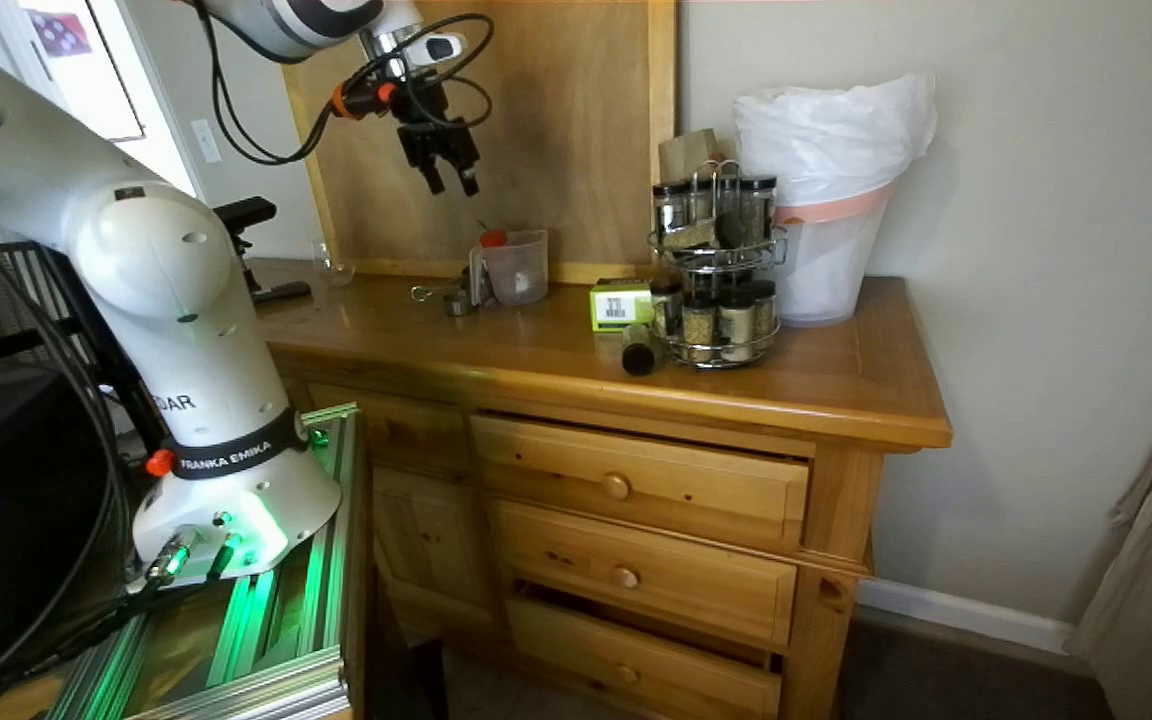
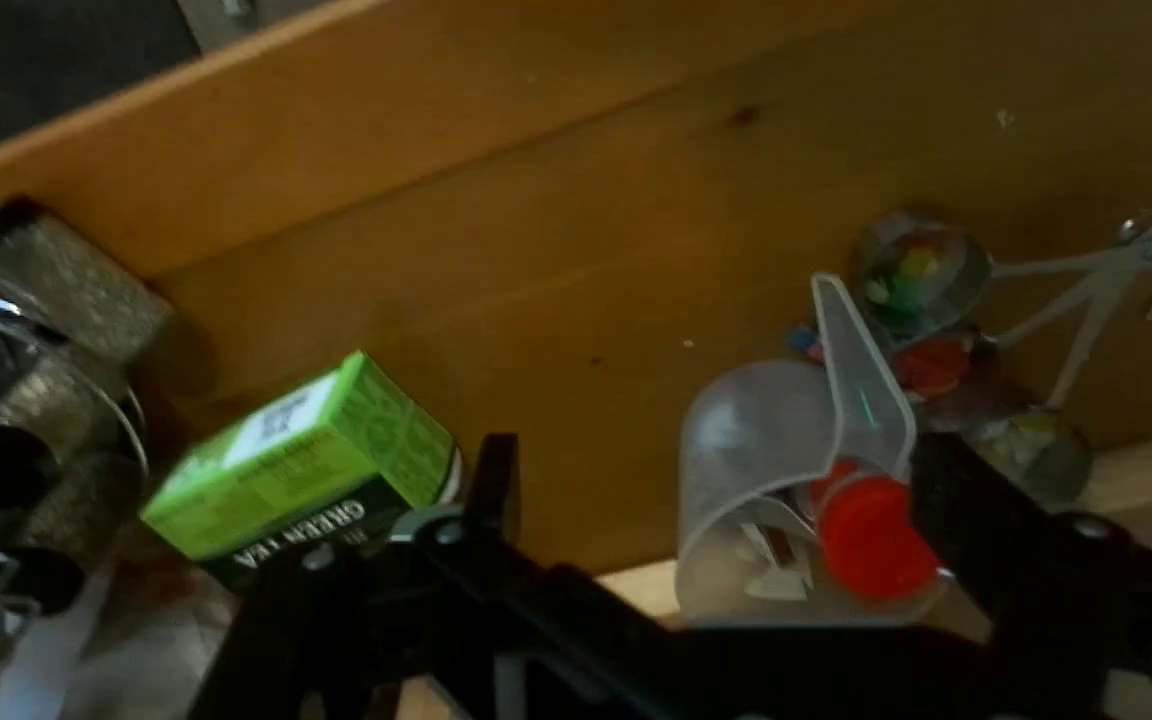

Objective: Remove the container from the plastic jar and put it on the table

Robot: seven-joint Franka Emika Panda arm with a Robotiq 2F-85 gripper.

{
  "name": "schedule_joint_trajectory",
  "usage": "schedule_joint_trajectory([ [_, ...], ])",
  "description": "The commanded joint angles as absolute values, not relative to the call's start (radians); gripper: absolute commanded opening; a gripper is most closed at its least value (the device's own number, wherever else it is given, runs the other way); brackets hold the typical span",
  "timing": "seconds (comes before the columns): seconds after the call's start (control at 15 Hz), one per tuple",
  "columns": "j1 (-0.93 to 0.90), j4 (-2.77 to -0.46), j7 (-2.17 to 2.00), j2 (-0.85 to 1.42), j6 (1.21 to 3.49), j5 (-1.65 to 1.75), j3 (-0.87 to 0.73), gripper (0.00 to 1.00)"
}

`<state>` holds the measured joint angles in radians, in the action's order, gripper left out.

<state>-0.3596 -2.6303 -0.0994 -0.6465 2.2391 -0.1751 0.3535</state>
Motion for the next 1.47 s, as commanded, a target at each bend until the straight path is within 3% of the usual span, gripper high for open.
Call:
schedule_joint_trajectory([
  [0.0, -0.376, -2.607, -0.09, -0.613, 2.269, -0.167, 0.339, 1.0],
  [0.4, -0.377, -2.595, -0.088, -0.593, 2.274, -0.167, 0.336, 1.0],
  [1.2, -0.336, -2.457, -0.282, -0.218, 2.569, 0.0, 0.517, 1.0],
  [1.4, -0.385, -2.498, -0.235, -0.258, 2.545, -0.052, 0.477, 1.0],
])
